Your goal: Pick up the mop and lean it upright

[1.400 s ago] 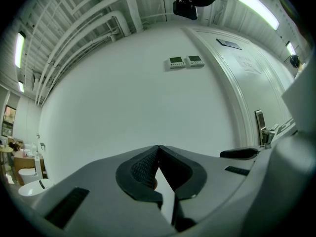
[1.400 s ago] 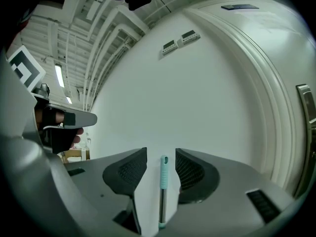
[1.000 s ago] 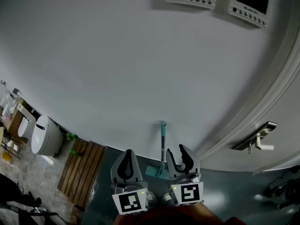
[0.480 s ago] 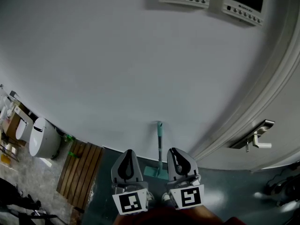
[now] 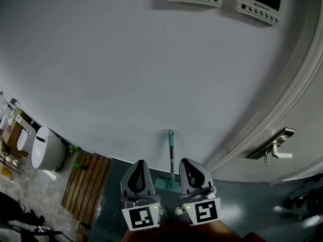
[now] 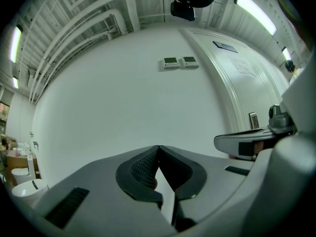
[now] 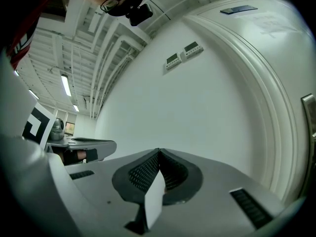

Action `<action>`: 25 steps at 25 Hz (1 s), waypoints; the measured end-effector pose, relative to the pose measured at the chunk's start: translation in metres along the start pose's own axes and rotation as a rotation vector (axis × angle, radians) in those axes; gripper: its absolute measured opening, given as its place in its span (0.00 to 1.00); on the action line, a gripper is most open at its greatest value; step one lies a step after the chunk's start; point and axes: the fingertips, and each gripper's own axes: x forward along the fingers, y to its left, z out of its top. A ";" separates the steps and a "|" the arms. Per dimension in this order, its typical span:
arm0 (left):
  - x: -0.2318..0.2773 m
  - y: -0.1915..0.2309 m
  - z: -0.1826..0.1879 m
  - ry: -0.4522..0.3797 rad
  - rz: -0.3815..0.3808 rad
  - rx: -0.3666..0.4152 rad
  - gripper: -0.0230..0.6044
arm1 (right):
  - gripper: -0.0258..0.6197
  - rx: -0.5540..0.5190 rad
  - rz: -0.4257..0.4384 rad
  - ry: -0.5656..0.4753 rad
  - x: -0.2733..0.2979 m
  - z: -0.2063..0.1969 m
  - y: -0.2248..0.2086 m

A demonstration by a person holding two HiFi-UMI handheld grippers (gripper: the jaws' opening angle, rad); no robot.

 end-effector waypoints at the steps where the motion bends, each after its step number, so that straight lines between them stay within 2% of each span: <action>1: 0.000 0.000 0.000 -0.001 0.000 0.001 0.06 | 0.07 -0.003 -0.001 0.002 0.000 0.000 0.000; 15: 0.000 -0.003 -0.004 0.012 -0.002 0.011 0.06 | 0.07 -0.007 -0.034 0.035 0.002 -0.007 -0.020; 25: 0.002 -0.004 -0.007 0.013 -0.004 0.002 0.06 | 0.07 -0.020 -0.025 0.057 0.002 -0.014 -0.021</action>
